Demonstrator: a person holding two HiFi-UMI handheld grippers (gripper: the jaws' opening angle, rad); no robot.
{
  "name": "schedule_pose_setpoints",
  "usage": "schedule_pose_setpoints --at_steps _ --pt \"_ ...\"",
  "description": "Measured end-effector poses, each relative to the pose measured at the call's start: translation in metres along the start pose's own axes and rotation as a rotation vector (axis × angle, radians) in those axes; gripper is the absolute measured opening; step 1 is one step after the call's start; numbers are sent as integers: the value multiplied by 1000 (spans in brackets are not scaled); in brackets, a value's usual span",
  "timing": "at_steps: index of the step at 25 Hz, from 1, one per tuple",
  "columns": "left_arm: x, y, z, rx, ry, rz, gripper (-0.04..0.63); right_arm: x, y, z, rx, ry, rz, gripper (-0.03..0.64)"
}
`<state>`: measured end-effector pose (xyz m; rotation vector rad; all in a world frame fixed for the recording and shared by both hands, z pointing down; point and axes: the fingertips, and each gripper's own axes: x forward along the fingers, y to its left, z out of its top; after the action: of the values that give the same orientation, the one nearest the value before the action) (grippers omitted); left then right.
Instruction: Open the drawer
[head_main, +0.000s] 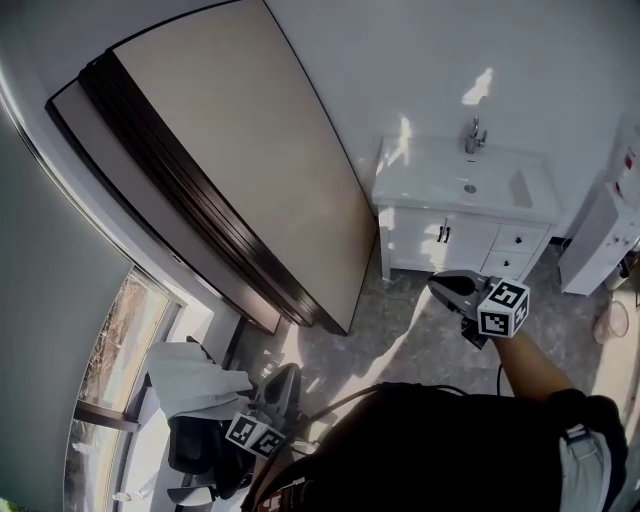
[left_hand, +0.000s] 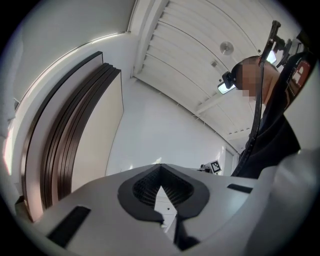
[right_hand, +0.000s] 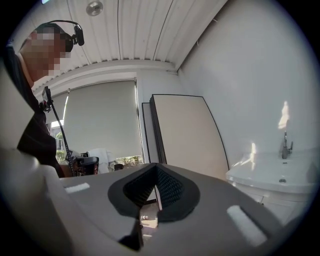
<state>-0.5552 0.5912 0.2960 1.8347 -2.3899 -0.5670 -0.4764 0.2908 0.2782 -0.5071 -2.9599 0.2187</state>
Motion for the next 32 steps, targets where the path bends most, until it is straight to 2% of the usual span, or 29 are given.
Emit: schedule_pose_setpoints --at_steps 6,10,16,23,28,32 --pt "76 17 4 2 15 31 -3 24 -73 3 19 -2 44 -2" --pt "149 31 7 10 -14 84 -3 39 -151 22 -5 1 79 -2" --pt "260 38 3 49 -28 103 -3 50 -252 55 -66 -9 130 -2" --pt "366 40 -17 54 -4 76 -3 38 -352 61 -52 -9 112 -2" --pt "416 51 -24 50 31 30 -3 31 -390 62 -60 -19 68 -2" --pt "461 59 -29 41 61 -45 -3 23 -418 60 -42 -18 6 -2"
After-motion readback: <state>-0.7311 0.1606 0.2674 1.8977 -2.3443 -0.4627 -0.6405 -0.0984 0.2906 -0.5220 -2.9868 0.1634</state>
